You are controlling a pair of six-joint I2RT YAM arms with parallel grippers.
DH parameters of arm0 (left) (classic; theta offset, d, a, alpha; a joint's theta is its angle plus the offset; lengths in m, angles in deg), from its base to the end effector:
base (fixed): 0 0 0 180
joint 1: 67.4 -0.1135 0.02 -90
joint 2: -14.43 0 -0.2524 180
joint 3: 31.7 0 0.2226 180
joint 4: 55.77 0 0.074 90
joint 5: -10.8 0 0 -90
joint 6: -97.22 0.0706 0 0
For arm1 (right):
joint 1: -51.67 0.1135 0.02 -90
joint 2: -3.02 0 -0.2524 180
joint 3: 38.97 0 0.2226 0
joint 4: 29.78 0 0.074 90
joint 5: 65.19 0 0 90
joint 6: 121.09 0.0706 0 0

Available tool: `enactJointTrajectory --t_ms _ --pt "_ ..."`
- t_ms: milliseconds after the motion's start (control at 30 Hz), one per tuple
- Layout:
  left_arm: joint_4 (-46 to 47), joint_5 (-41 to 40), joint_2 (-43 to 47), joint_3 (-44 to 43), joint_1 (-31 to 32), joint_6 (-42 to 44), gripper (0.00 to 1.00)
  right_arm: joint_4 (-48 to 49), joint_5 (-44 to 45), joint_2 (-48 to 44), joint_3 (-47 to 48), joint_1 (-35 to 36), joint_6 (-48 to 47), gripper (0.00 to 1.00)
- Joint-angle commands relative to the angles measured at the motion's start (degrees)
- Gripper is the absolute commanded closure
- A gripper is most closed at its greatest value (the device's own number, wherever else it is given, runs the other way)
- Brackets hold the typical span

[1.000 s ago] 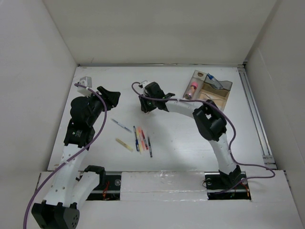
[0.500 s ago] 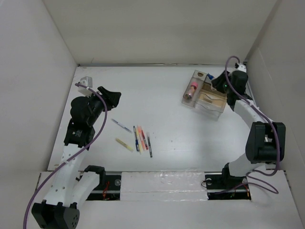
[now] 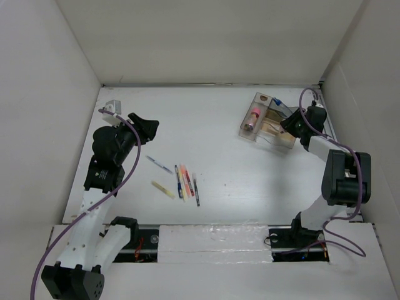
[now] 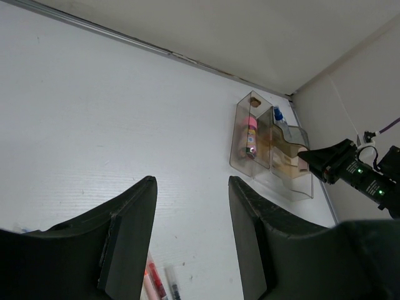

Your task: Organize the desk

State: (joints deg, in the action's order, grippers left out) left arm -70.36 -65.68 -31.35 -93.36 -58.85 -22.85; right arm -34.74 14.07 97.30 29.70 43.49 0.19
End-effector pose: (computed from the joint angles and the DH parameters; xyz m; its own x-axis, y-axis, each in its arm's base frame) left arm 0.1960 -0.0462 0.3585 -0.1690 -0.4672 -0.8678 0.3363 0.8003 -0.4964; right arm 0.3612 -0.0386 0.1961 -0.4401 0.5786 -0.6866 0.2451 0.8131 0.5281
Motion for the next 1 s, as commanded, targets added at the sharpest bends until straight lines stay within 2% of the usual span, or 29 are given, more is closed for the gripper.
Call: enactJointTrajectory --t_ms 0,133,233,467,600,767,967 --pt "2.9 1.1 0.3 -1.3 0.1 0.4 0.55 1.9 3.0 -0.1 2.2 1.1 -0.9 0.75" --pt "3.0 1.0 0.3 -1.4 0.1 0.4 0.55 0.6 4.2 1.4 5.2 2.9 -1.3 0.64" --pt "3.0 1.0 0.3 -1.4 0.1 0.4 0.55 -2.1 8.8 2.2 8.2 4.0 -2.4 0.59" --pt "2.9 0.9 0.5 -1.4 0.1 0.5 0.55 -6.9 8.9 6.0 12.6 4.7 -3.0 0.57" --pt "2.9 0.9 0.5 -1.4 0.1 0.5 0.55 -7.5 9.7 6.0 12.8 4.7 -3.2 0.43" --pt "3.0 1.1 0.6 -1.4 0.1 0.4 0.55 -8.3 9.1 6.3 13.1 4.7 -3.3 0.34" --pt "3.1 1.2 0.7 -1.3 0.1 0.4 0.55 -4.7 9.8 0.5 9.8 8.3 -4.0 0.35"
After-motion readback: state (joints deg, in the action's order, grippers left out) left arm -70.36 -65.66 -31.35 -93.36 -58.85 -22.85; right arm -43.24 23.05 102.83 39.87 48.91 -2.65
